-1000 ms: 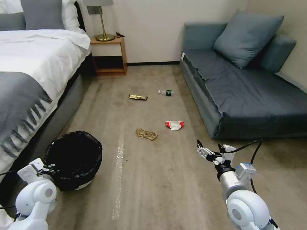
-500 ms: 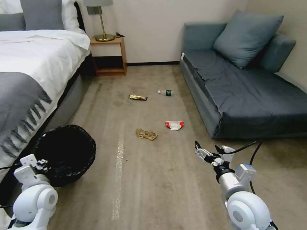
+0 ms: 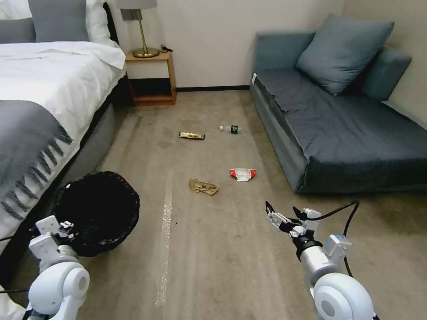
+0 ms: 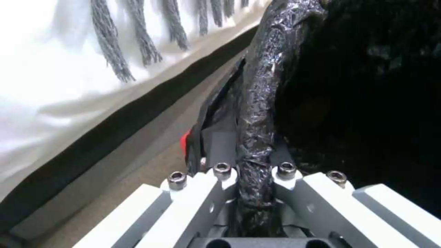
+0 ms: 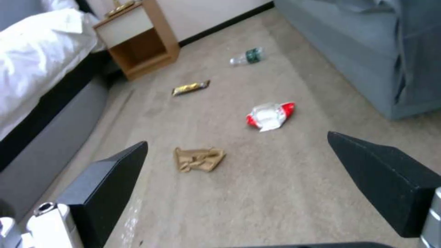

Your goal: Pick up the trash bin, then pick up the garbage on the floor and place it into the trash bin.

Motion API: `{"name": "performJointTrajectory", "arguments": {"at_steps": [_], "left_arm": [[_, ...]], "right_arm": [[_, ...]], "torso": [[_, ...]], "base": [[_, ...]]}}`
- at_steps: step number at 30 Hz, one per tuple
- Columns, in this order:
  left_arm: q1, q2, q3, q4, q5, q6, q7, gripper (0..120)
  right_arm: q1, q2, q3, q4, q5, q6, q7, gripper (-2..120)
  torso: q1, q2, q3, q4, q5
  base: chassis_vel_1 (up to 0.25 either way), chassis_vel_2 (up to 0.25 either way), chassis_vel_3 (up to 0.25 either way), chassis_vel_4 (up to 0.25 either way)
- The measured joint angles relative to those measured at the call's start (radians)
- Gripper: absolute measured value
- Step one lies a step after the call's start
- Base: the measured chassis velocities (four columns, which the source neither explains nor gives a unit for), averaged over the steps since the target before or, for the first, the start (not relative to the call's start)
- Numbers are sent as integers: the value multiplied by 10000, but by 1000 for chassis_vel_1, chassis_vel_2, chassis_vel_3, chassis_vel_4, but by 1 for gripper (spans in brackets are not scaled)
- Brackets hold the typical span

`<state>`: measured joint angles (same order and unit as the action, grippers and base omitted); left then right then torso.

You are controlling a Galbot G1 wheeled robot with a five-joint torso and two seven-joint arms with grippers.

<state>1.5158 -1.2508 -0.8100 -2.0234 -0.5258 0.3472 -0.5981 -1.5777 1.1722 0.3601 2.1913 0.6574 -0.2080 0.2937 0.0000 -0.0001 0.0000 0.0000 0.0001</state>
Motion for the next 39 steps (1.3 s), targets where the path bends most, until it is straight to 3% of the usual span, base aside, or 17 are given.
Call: {"name": "performJointTrajectory", "arguments": {"at_steps": [10, 39], "left_arm": [[150, -23, -5, -8, 23, -137, 94, 3], [253, -27, -190, 30, 15, -328, 468, 3]], "right_arm": [[-92, -189, -95, -55, -354, 286, -762, 100], [281, -429, -284, -731, -557, 651, -957, 100]], "torso": [[0, 0, 0, 0, -1], [0, 1, 0, 0, -1]], "base": [[0, 0, 0, 0], [0, 0, 0, 0]]}}
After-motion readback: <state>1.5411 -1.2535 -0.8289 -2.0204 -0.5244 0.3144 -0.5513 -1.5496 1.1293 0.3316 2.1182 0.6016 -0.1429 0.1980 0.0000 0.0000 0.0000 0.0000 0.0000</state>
